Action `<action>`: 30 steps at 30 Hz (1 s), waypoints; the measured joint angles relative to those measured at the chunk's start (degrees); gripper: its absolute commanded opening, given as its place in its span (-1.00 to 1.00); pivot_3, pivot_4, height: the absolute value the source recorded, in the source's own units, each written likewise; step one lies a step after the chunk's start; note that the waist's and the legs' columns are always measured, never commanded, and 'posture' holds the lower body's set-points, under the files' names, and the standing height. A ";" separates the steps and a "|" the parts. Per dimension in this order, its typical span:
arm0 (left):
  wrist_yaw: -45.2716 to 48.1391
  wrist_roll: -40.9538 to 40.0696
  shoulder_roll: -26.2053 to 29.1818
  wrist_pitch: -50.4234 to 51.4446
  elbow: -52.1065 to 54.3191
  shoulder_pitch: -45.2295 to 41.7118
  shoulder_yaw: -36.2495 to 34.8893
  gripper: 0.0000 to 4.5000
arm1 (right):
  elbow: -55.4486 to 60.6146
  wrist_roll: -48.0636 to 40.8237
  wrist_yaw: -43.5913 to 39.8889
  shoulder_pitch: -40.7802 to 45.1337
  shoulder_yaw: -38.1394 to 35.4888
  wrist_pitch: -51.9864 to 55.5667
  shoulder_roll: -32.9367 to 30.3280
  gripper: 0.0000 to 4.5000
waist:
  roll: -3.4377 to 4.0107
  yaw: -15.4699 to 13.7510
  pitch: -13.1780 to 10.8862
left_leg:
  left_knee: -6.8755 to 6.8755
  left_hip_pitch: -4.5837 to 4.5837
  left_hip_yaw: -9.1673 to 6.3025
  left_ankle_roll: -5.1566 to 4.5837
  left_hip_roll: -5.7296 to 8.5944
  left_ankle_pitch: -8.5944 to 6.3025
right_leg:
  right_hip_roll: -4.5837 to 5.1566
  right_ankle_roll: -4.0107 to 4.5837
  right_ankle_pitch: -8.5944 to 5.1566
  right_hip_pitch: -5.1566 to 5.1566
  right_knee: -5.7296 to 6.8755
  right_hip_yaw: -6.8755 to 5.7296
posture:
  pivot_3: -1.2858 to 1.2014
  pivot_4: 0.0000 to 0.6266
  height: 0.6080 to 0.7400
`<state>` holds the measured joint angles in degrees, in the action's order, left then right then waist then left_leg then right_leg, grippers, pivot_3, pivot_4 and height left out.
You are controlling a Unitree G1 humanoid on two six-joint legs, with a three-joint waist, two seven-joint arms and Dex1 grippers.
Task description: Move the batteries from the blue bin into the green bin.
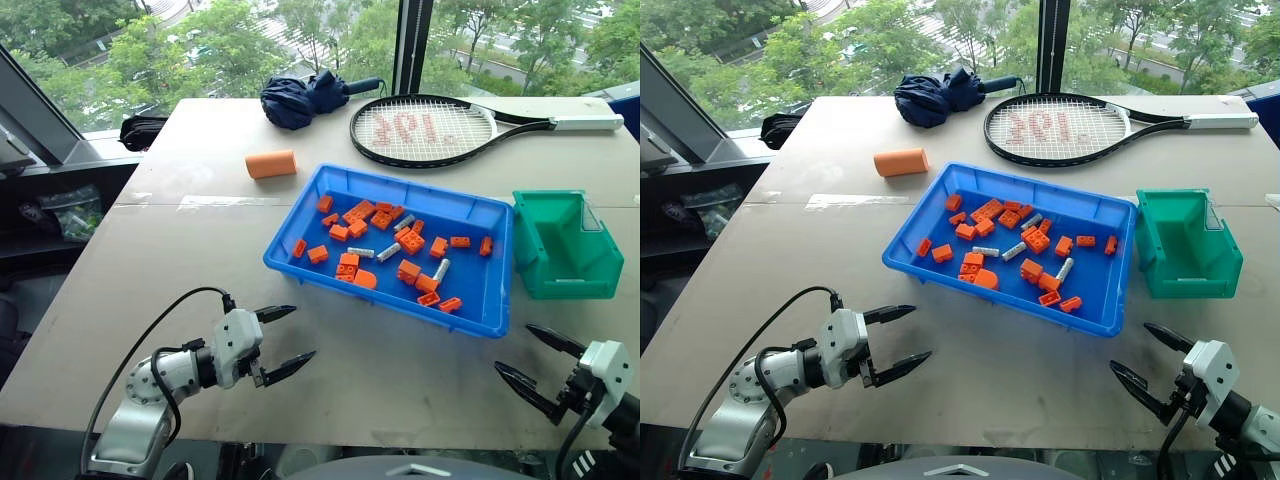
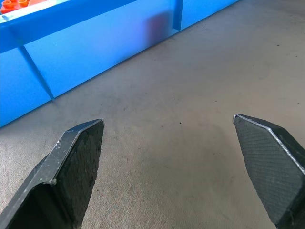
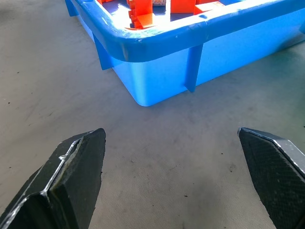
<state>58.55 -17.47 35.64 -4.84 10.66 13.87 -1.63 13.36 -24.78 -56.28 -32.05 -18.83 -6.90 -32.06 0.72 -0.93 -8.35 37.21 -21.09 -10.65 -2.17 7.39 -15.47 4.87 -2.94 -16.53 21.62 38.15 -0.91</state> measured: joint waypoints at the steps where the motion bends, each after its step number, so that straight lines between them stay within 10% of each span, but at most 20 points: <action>1: -0.01 0.00 0.00 0.00 0.00 0.00 0.00 0.96 | 0.00 0.00 0.00 0.01 0.00 0.00 0.00 1.00 | 0.00 0.00 0.00 | 0.00 0.00 0.00 0.00 0.00 0.00 | 0.00 0.00 0.00 0.00 0.00 0.00 | 0.03 -0.52 1.00; 22: 0.52 -0.72 -0.01 -1.84 -1.54 1.59 -0.04 0.96 | 1.18 -2.67 -0.87 -0.50 -1.83 1.89 -2.34 1.00 | -0.02 -0.05 -0.02 | -0.03 0.00 0.11 -0.07 -0.02 -0.04 | 0.00 -0.02 0.00 0.02 -0.08 0.11 | 0.03 -0.52 1.00; 30: 9.27 -14.57 7.42 10.13 3.96 -2.69 -1.92 0.96 | 13.81 -13.17 -3.34 -5.63 -12.20 14.24 -12.46 1.00 | -0.11 -0.04 -0.20 | -0.01 -0.04 0.13 -0.10 -0.06 -0.06 | -0.03 -0.02 0.00 0.04 -0.12 0.12 | 0.03 -0.52 1.00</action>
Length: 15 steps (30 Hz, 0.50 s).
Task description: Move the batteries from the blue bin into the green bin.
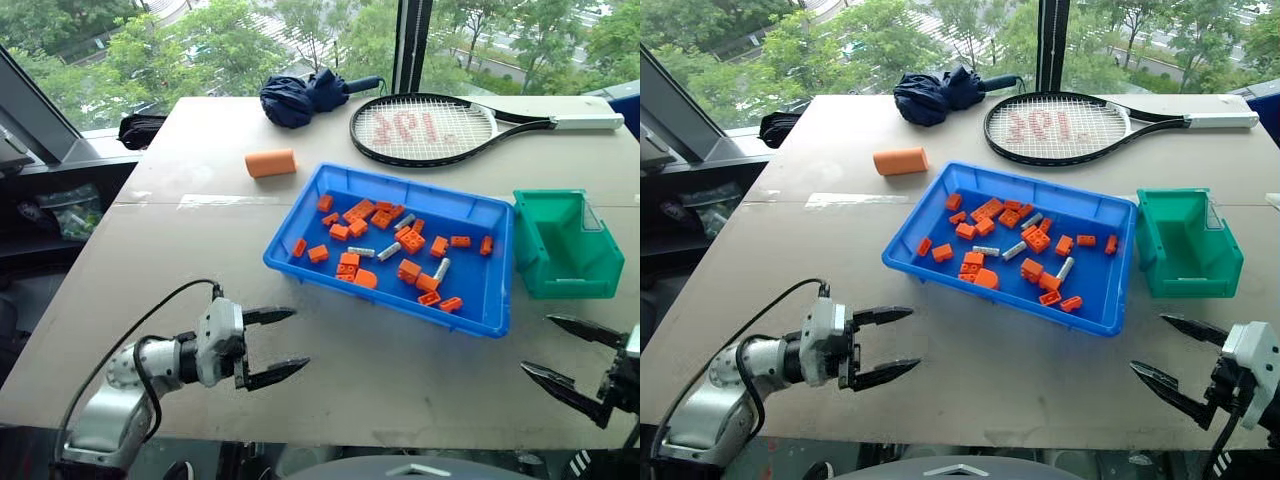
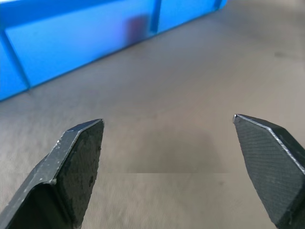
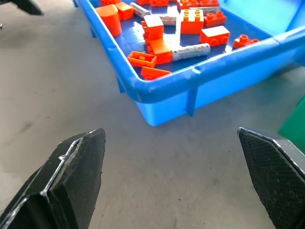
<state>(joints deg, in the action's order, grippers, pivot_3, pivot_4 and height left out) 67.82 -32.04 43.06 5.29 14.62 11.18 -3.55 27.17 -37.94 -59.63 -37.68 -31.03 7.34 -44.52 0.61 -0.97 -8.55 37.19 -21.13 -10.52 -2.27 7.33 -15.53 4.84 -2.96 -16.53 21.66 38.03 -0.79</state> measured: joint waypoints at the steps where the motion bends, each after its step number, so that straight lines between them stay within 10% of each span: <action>1: 0.33 -1.12 0.68 1.29 0.74 -1.27 -0.26 0.96 | 0.65 -0.87 0.06 0.64 -0.57 1.18 -0.83 1.00 | -0.02 0.01 -0.01 | 0.00 0.00 0.00 0.00 0.00 0.00 | 0.00 0.00 0.00 0.00 0.00 0.00 | 0.03 -0.52 1.00; 15: 7.57 -6.12 8.03 13.20 -3.14 -32.51 -0.43 0.96 | -7.97 5.68 -0.78 45.99 23.08 13.61 -14.55 1.00 | -0.48 0.55 -0.38 | 0.21 -0.96 0.17 0.13 -0.03 0.09 | -0.02 -0.12 0.01 0.92 -0.07 0.05 | 0.03 -0.52 1.00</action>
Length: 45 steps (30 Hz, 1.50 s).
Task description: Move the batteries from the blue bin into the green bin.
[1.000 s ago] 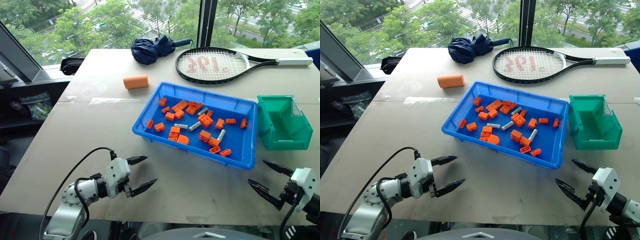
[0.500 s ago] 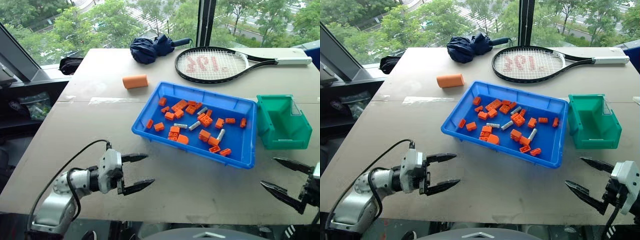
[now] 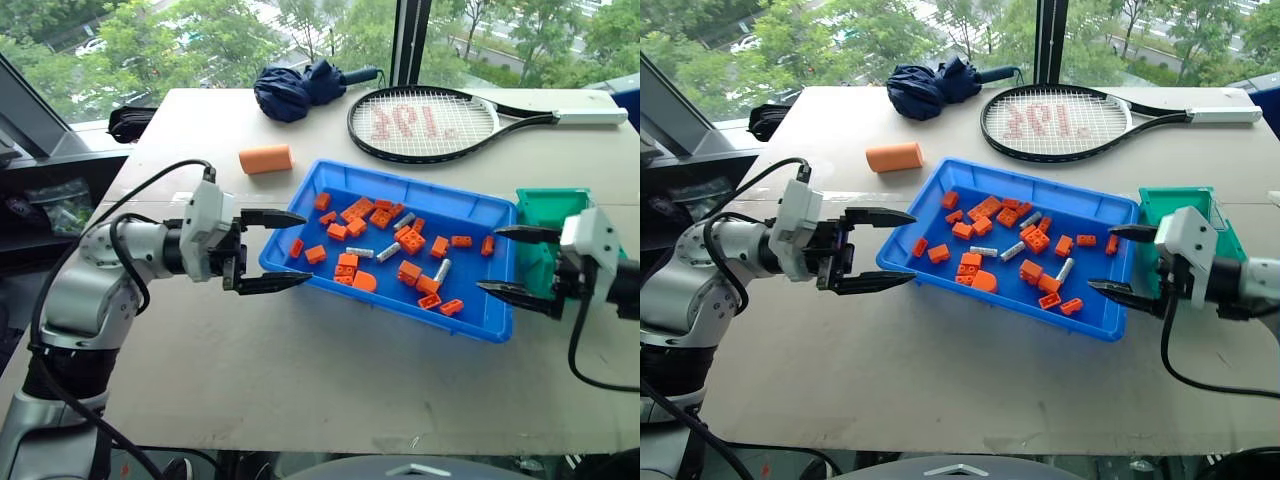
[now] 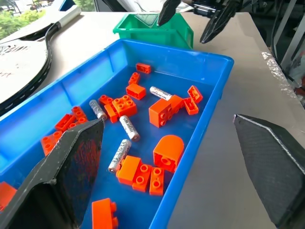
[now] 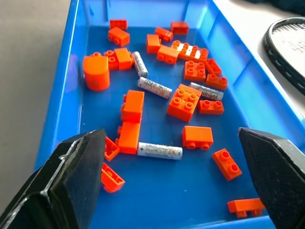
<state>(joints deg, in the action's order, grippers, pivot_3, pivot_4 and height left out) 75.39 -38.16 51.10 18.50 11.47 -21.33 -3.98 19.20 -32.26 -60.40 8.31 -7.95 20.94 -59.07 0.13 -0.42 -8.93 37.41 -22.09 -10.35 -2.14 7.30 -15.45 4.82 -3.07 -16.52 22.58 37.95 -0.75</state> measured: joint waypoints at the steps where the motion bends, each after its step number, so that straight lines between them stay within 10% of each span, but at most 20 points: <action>1: 0.86 0.08 0.37 0.08 -0.21 -0.66 0.16 0.96 | -1.72 2.12 -1.92 2.99 2.89 -0.69 -0.70 1.00 | -0.04 0.10 -0.03 | 0.01 -0.03 0.03 0.00 0.00 0.00 | 0.00 0.00 0.00 0.05 0.01 0.01 | 0.03 -0.52 1.00; 11: 3.11 2.03 -0.02 1.05 -0.42 -3.40 2.40 0.96 | -24.72 21.82 -19.22 26.74 26.47 -11.83 6.92 1.00 | -0.24 1.19 -0.14 | 0.10 -0.06 0.07 0.01 0.00 0.01 | -0.01 -0.03 0.02 0.13 0.14 0.07 | 0.03 -0.52 1.00; 30: 0.57 1.80 -0.13 4.89 3.67 -4.46 2.10 0.96 | -45.33 32.86 -28.15 40.61 32.95 -19.69 18.43 1.00 | -0.27 1.21 -0.14 | 0.79 0.02 0.29 0.04 0.00 0.01 | -0.11 -0.02 0.04 0.21 0.97 0.33 | 0.03 -0.52 1.00; 41: -0.39 1.11 -0.25 4.90 3.85 -3.90 0.98 1.00 | -48.52 35.94 -28.54 42.54 34.48 -21.27 20.94 -0.98 | -0.26 1.26 -0.14 | 0.78 -0.10 0.35 0.04 0.00 0.01 | -0.12 -0.02 0.04 0.40 1.00 0.40 | 0.03 -0.52 1.00; 45: -0.30 0.85 -0.46 4.81 3.85 -3.50 0.96 1.00 | -47.45 36.20 -28.81 42.42 34.47 -20.94 20.59 -0.98 | -0.26 1.26 -0.14 | 0.78 -0.10 0.36 0.04 0.00 0.01 | -0.13 -0.02 0.04 0.41 1.01 0.41 | 0.03 -0.52 1.00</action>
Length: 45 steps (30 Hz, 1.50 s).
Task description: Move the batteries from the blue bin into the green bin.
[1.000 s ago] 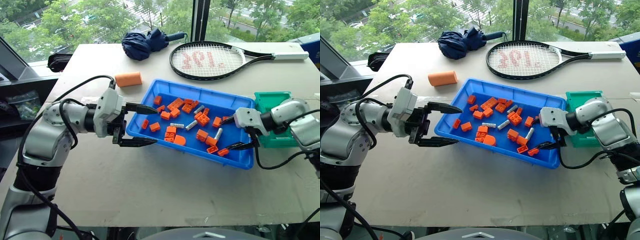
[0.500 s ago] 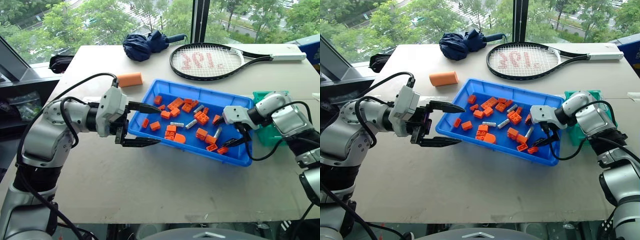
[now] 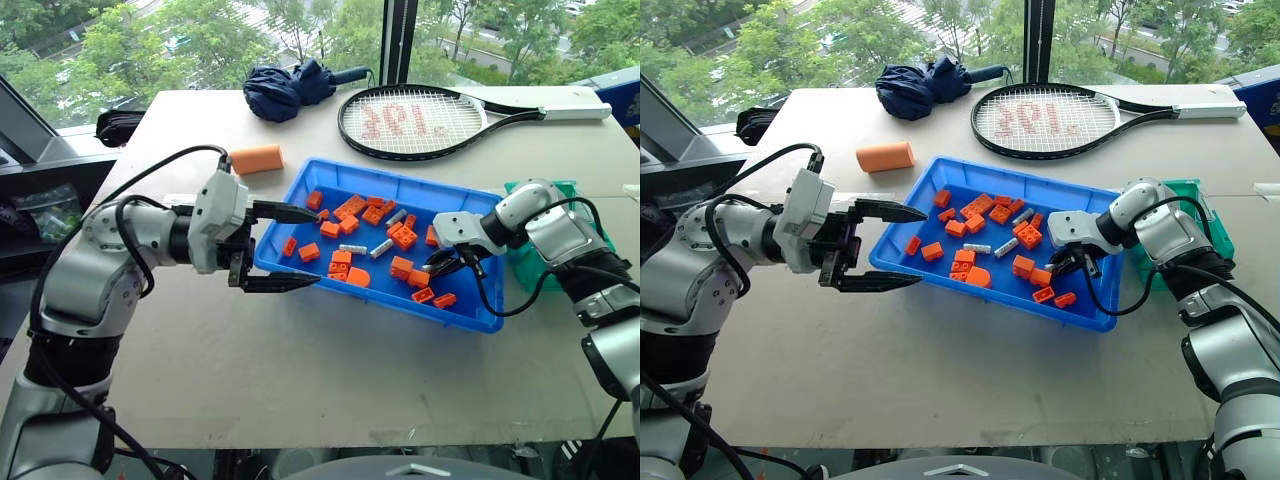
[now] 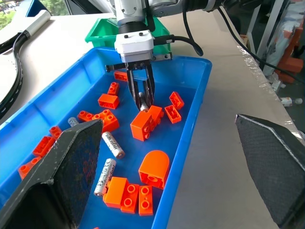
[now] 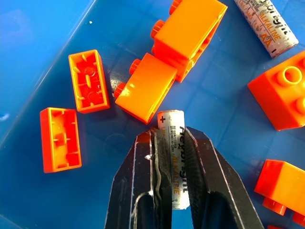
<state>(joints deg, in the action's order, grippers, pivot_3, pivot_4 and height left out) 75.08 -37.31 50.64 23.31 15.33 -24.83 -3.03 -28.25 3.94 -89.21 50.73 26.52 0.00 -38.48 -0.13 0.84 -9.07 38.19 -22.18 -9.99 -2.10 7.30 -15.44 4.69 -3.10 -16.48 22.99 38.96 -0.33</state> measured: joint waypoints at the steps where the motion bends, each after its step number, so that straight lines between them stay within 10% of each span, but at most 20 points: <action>1: 0.12 -0.04 -0.03 -0.04 0.00 0.00 -0.01 1.00 | 0.64 -0.11 -0.09 -0.18 -0.03 0.40 -0.21 -0.98 | 0.00 0.00 0.00 | 0.00 0.00 0.00 0.00 0.00 0.00 | 0.00 0.00 0.00 0.00 0.00 0.00 | 0.03 -0.52 1.00; 19: -5.61 -4.77 -4.90 7.43 -0.03 -5.57 -0.84 1.00 | 32.03 -15.24 15.11 -9.37 -26.24 33.79 -13.13 -0.98 | -0.01 -0.95 0.00 | 0.19 -0.70 0.08 0.00 0.01 0.00 | 0.04 -0.03 0.02 0.59 0.20 0.04 | 0.03 -0.52 1.00; 34: -11.60 -1.40 -7.25 13.47 -2.07 -15.05 3.71 1.00 | 28.56 -16.75 26.13 -27.50 -38.18 43.52 -24.83 -0.98 | 0.00 -0.20 0.00 | 0.24 -0.59 0.33 -0.01 0.01 0.01 | 0.04 -0.04 0.03 0.63 0.49 0.26 | 0.03 -0.52 1.00; 45: -9.05 0.83 -5.25 11.22 -2.45 -13.49 3.49 1.00 | 27.22 -16.15 30.13 -27.76 -37.77 38.46 -24.26 0.99 | 0.00 -0.05 0.00 | 0.22 -0.57 0.34 0.00 0.00 0.01 | 0.04 -0.04 0.03 0.65 0.48 0.28 | 0.03 -0.52 1.00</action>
<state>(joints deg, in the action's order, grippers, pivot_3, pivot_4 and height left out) 66.04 -36.48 45.38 34.53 12.87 -38.32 0.46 -1.03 -12.21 -59.08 22.97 -11.25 38.45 -62.74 -0.13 0.79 -9.07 38.40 -22.76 -9.64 -2.10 7.30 -15.43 4.73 -3.14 -16.46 23.64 39.45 -0.06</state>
